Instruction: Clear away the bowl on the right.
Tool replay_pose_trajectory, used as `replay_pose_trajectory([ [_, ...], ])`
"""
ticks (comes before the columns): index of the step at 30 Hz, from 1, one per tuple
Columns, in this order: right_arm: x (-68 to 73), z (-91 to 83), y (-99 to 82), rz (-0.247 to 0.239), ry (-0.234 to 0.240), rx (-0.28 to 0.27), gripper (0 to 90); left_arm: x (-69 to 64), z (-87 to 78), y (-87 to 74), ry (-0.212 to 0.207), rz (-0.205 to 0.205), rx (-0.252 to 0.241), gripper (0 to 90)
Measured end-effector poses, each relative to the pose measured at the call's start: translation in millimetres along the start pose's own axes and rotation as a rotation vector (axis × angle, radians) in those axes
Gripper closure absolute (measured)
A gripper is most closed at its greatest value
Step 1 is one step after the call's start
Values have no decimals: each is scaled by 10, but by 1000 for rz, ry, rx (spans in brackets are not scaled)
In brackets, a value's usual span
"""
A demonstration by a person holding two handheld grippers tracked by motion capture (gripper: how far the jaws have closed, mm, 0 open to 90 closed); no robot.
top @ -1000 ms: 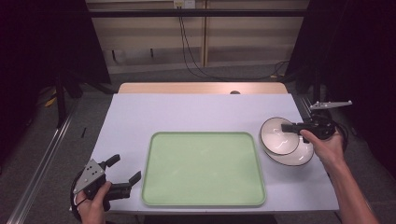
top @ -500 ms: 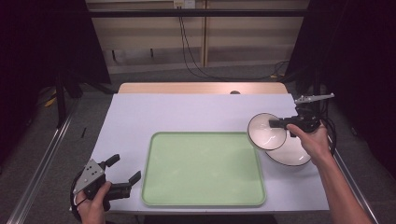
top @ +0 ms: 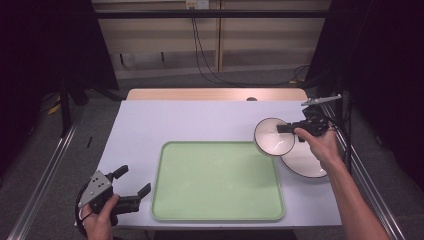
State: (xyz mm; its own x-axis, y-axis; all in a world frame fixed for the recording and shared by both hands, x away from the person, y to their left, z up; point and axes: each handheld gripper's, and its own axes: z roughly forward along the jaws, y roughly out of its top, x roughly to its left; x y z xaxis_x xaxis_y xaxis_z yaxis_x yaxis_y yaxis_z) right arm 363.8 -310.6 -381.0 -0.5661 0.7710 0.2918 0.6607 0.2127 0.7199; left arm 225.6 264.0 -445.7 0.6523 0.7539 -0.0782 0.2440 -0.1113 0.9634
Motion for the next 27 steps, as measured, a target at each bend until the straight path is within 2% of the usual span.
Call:
replay_pose_trajectory([
  [4, 0, 129, 27, -6, -2, 18, 814, -2, 4, -1, -2, -1, 3, 16],
  [12, -21, 302, 51, 25, 2, 27, 814, -6, 4, -1, -1, -8, -4, 16],
  [21, -40, 421, 10, 21, -19, 63, 814, 0, -3, 0, -9, -3, -5, 16],
  [27, -34, 455, 0, 33, -19, 59, 813, -2, -2, -1, -8, -4, -5, 16],
])
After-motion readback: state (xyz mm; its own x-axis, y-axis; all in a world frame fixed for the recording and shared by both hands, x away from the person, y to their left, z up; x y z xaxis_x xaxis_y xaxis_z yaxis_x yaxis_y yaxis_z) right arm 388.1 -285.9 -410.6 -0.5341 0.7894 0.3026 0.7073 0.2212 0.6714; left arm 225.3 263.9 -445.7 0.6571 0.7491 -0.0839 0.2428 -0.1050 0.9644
